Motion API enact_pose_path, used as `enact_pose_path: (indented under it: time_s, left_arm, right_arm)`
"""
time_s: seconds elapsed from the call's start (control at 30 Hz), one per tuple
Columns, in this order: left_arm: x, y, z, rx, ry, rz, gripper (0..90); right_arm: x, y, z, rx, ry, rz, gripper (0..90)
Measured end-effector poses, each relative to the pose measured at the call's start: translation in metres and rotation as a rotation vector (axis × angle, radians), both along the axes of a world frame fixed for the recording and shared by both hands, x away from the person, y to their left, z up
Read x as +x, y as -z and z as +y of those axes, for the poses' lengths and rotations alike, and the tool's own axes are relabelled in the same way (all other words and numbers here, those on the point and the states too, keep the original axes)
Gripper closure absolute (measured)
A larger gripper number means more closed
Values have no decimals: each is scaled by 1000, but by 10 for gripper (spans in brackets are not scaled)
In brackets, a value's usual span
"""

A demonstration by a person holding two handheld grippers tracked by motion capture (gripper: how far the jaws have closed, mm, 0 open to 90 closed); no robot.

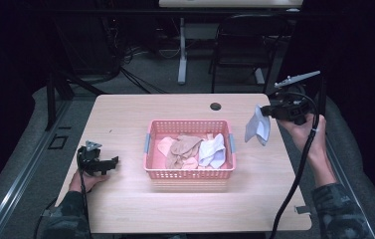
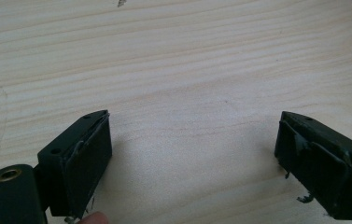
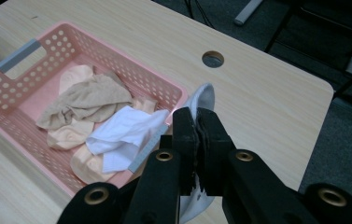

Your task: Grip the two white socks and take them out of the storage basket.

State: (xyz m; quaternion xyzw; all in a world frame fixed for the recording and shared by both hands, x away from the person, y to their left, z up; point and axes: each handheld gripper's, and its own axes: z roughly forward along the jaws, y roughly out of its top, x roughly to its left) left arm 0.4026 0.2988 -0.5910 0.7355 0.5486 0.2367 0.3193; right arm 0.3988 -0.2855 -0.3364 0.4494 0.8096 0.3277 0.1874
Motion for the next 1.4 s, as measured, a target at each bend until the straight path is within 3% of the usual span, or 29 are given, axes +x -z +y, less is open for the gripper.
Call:
enact_pose_path:
  time_s: [0.37,0.5,0.67,0.87,0.93,1.07,1.4]
  left_arm:
    - [0,0,0,0,0,1,107]
    - [0,0,0,0,0,0,108]
    - [0,0,0,0,-1,1,107]
    - [0,0,0,1,0,0,108]
    - [0,0,0,0,0,0,108]
    - [0,0,0,0,0,0,108]
    - [0,0,0,0,0,0,108]
  right_arm:
    - [1,43,-20,8,52,62,868]
    - [6,65,-21,-15,59,108,867]
    - [10,94,-27,8,68,155,867]
    - [19,127,-24,-26,74,242,865]
    - [21,133,-23,-56,66,273,865]
    - [23,143,-24,-42,80,289,864]
    - [29,173,-32,-94,105,381,855]
